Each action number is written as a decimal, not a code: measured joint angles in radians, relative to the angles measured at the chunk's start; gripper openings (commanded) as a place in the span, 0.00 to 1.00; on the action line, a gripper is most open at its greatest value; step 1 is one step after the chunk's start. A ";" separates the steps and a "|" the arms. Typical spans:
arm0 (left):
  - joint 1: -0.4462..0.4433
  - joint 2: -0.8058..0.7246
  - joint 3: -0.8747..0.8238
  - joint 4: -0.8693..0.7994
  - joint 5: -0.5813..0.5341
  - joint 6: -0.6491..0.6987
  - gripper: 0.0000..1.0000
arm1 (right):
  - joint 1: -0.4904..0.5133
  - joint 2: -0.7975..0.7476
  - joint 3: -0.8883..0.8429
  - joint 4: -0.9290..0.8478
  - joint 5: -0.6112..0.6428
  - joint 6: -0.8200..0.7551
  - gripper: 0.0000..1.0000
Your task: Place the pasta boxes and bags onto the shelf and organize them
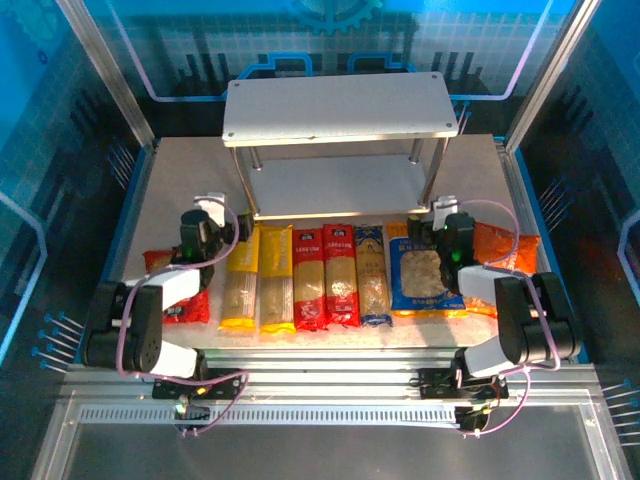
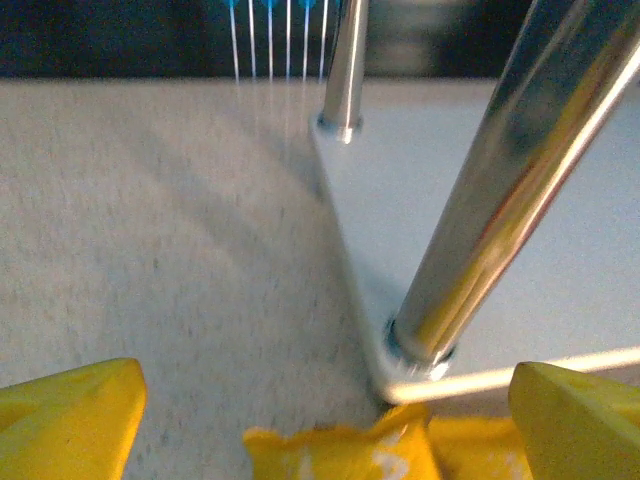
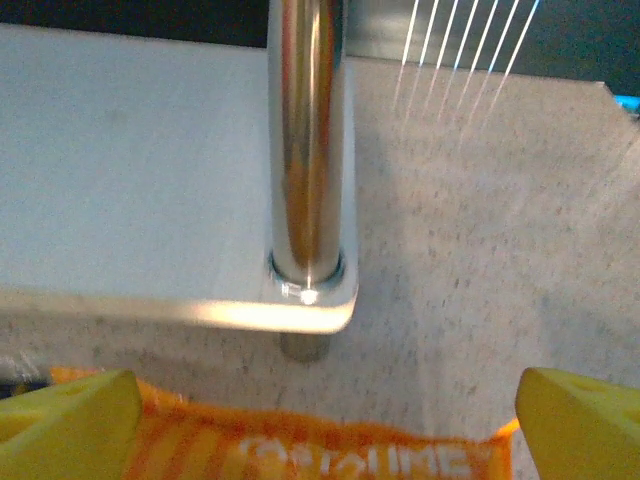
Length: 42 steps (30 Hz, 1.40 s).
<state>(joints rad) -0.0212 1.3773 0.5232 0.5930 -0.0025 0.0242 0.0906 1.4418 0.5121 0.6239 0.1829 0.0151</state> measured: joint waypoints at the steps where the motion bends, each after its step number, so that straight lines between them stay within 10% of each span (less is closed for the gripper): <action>1: -0.005 -0.036 0.018 -0.030 0.001 -0.007 0.94 | 0.002 -0.024 0.026 -0.041 0.000 0.000 0.96; 17: -0.341 -0.295 0.149 -0.506 -0.077 -0.204 0.94 | 0.371 -0.305 0.297 -0.795 0.053 0.193 0.96; 42: -0.383 -0.422 0.129 -0.858 -0.117 -0.392 0.96 | 0.572 0.065 0.480 -1.238 -0.019 0.468 0.97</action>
<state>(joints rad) -0.4038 0.9554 0.6518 -0.2653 -0.1192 -0.3676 0.6628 1.5070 0.9920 -0.6136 0.1642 0.4835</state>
